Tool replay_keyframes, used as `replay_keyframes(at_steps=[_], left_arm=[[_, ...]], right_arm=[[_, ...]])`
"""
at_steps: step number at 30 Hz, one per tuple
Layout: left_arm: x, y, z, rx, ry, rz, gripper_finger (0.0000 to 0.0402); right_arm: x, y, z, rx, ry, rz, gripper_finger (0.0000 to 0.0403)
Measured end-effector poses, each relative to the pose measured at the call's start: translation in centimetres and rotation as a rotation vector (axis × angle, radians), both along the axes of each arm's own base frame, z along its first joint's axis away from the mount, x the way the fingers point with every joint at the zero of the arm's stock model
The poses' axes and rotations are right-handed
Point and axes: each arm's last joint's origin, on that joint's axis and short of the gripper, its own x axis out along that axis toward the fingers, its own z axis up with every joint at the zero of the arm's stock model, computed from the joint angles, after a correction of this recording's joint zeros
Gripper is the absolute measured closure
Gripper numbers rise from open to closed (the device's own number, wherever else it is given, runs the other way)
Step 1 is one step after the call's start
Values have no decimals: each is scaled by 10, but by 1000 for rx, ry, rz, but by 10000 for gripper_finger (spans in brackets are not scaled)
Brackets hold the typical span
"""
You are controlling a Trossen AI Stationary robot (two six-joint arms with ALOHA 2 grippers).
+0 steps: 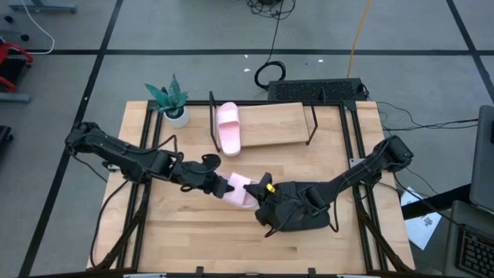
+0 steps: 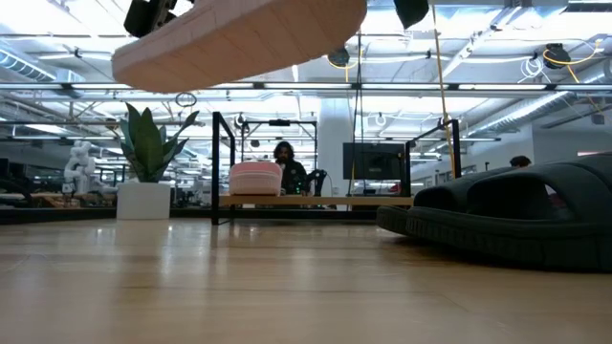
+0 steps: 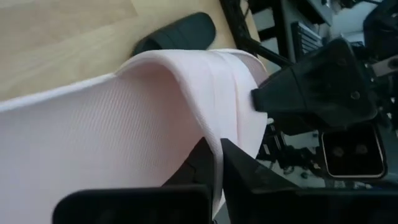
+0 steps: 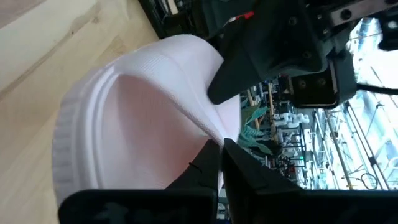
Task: Pick and place slides into the shelf
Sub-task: Put the pink slide on the shelf
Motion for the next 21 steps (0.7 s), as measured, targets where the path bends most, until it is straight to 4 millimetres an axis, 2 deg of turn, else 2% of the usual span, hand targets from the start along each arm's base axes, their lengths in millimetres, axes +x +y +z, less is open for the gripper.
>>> replay_keyframes(at_steps=[8, 14, 21], left_arm=[[1, 0, 3, -13, -30, 20, 399], [0, -3, 8, -39, -66, 39, 400], [0, -4, 8, -49, -67, 39, 401]], right_arm=[[0, 0, 1, -11, -6, -9, 401], [-1, -2, 2, -42, -20, -88, 380], [-4, 3, 2, -48, -25, -94, 368]])
